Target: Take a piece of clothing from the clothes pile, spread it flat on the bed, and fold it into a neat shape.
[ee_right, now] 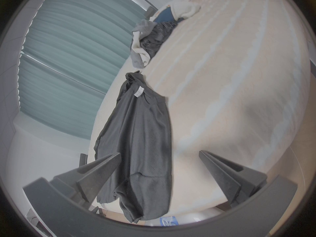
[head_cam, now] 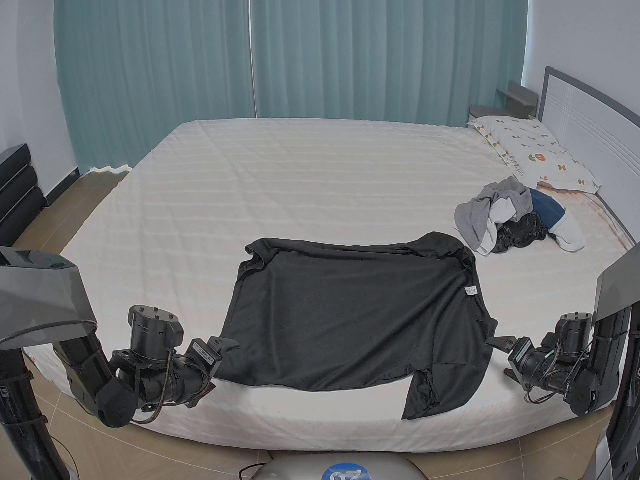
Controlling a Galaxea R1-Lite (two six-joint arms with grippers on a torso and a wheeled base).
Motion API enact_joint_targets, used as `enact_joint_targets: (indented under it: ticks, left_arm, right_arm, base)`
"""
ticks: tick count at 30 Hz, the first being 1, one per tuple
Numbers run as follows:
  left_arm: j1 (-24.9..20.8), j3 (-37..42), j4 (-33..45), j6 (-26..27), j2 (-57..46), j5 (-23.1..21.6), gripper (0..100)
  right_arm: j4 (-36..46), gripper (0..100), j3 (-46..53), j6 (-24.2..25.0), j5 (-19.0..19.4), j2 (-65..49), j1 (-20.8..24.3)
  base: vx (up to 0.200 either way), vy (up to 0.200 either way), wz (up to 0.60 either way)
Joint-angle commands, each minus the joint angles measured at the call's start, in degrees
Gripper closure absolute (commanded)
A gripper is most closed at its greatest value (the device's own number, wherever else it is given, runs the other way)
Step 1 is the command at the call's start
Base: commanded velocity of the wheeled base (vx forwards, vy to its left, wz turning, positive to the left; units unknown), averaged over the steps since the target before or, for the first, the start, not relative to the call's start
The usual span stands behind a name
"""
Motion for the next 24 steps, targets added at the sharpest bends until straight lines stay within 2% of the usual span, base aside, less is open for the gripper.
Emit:
enact_joint_targets:
  ticks: [1,14,17,19,24]
  left_arm:
    - [0.03,0.10,-0.09,-0.17,0.56,-0.25,0]
    - [-0.32,-0.16,0.00,0.00,0.38,-0.34,0]
    - [0.12,0.10,0.00,0.27,0.38,0.45,0]
    - [0.91,0.63,0.53,2.55,0.03,1.42,0]
    - [6.89,4.67,0.53,14.86,-0.85,3.97,0]
  right_arm:
    - [-0.69,0,0.47,0.02,0.08,1.26,0.51]
    - [-0.69,0,1.00,0.37,-0.09,-1.03,4.46]
    - [-0.69,0,1.26,0.37,-0.09,-1.03,6.22]
    - [-0.69,0,1.96,0.37,-0.18,-0.59,7.98]
    - [-0.69,0,2.93,0.37,-0.18,-0.77,10.53]
  base:
    - [0.000,-0.200,0.00]
    - [0.000,-0.200,0.00]
    - [0.000,0.000,0.00]
    - [0.000,0.000,0.00]
    - [0.000,0.000,0.00]
